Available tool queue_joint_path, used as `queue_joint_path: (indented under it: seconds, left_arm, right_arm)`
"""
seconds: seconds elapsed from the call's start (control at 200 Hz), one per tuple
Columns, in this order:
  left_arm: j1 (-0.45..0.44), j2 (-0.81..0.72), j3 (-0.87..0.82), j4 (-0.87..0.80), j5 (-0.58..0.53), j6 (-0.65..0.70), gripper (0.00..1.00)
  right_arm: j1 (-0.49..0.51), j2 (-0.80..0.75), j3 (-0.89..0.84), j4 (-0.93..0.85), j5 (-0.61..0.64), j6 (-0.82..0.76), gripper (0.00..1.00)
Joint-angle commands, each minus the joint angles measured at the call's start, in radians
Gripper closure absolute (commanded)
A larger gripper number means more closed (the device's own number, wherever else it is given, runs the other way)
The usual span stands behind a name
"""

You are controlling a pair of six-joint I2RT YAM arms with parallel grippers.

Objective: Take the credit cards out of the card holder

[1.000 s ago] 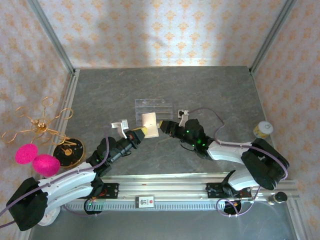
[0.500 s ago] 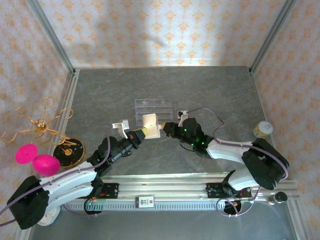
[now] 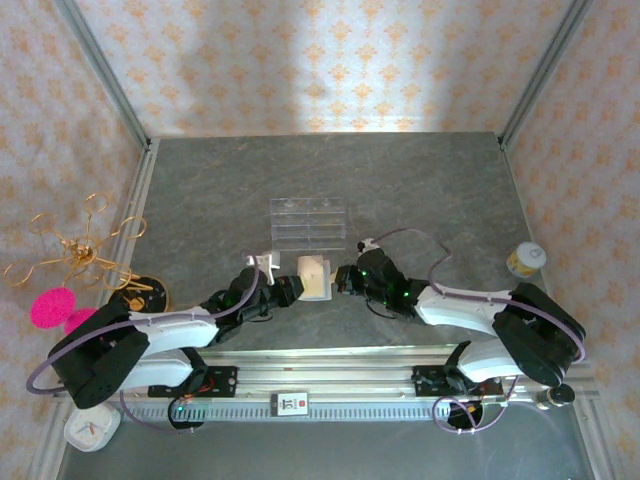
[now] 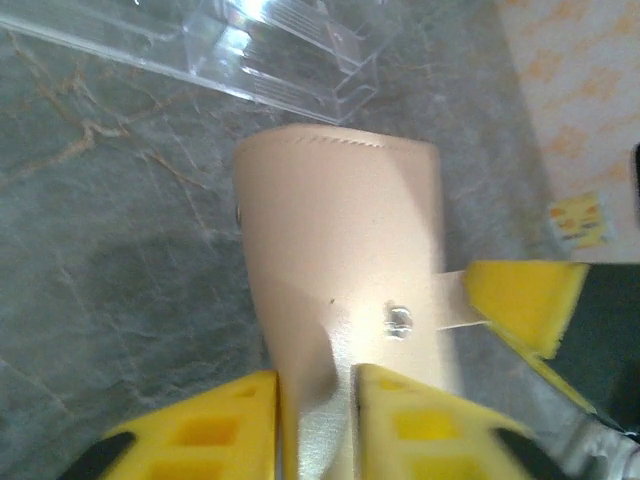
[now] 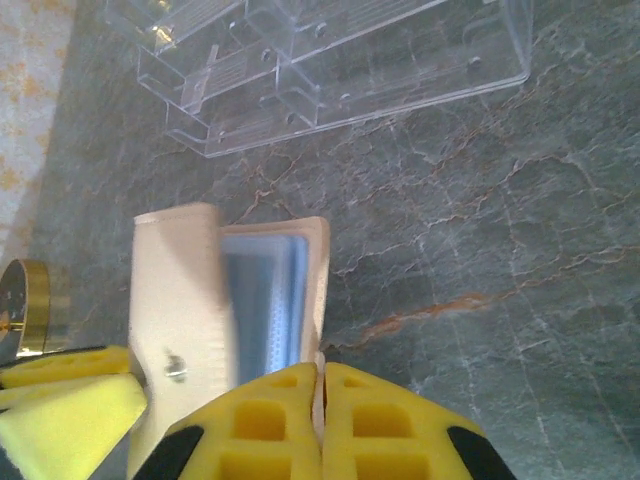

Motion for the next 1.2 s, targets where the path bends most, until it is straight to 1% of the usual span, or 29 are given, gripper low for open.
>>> queue_joint_path:
  seconds: [0.0,0.07,0.125,0.26,0.36,0.44,0.511,0.666,0.811,0.926,1.066,1.196]
  left_arm:
    - [-0.005,-0.004,0.035,-0.115,-0.072,0.012,0.60]
    - [-0.003,-0.034,0.022,-0.115,-0.093,0.005,0.53]
    - [-0.002,-0.072,0.014,-0.120,-0.114,0.005,0.49]
    - [-0.001,-0.192,0.027,-0.203,-0.207,0.043,0.41]
    - [0.002,-0.252,0.055,-0.285,-0.260,0.089,0.37]
    - [0.010,-0.275,0.065,-0.317,-0.275,0.111,0.36]
    - [0.023,-0.285,0.063,-0.320,-0.266,0.114,0.34]
    - [0.061,-0.278,0.045,-0.297,-0.216,0.108,0.33]
    - [0.073,-0.249,0.039,-0.264,-0.187,0.116,0.33]
    - [0.082,-0.198,0.030,-0.209,-0.149,0.116,0.33]
    - [0.085,-0.123,0.045,-0.187,-0.128,0.121,0.34]
    - [0.098,-0.078,0.038,-0.148,-0.117,0.122,0.35]
  right_arm:
    - [0.017,0.009,0.056,-0.029,0.060,-0.036,1.00]
    - [0.037,0.032,0.102,-0.054,0.059,-0.052,1.00]
    - [0.051,0.052,0.140,-0.079,0.061,-0.067,1.00]
    - [0.079,0.093,0.222,-0.128,0.061,-0.102,1.00]
    - [0.119,0.112,0.286,-0.184,0.092,-0.145,1.00]
    - [0.141,0.133,0.331,-0.222,0.098,-0.165,1.00]
    - [0.144,0.136,0.342,-0.232,0.087,-0.166,1.00]
    - [0.149,0.099,0.347,-0.278,0.131,-0.183,1.00]
    - [0.149,0.078,0.338,-0.330,0.166,-0.202,1.00]
    - [0.133,0.056,0.268,-0.331,0.186,-0.174,1.00]
    - [0.094,0.034,0.155,-0.328,0.256,-0.135,1.00]
    - [0.065,0.085,0.098,-0.301,0.284,-0.123,1.00]
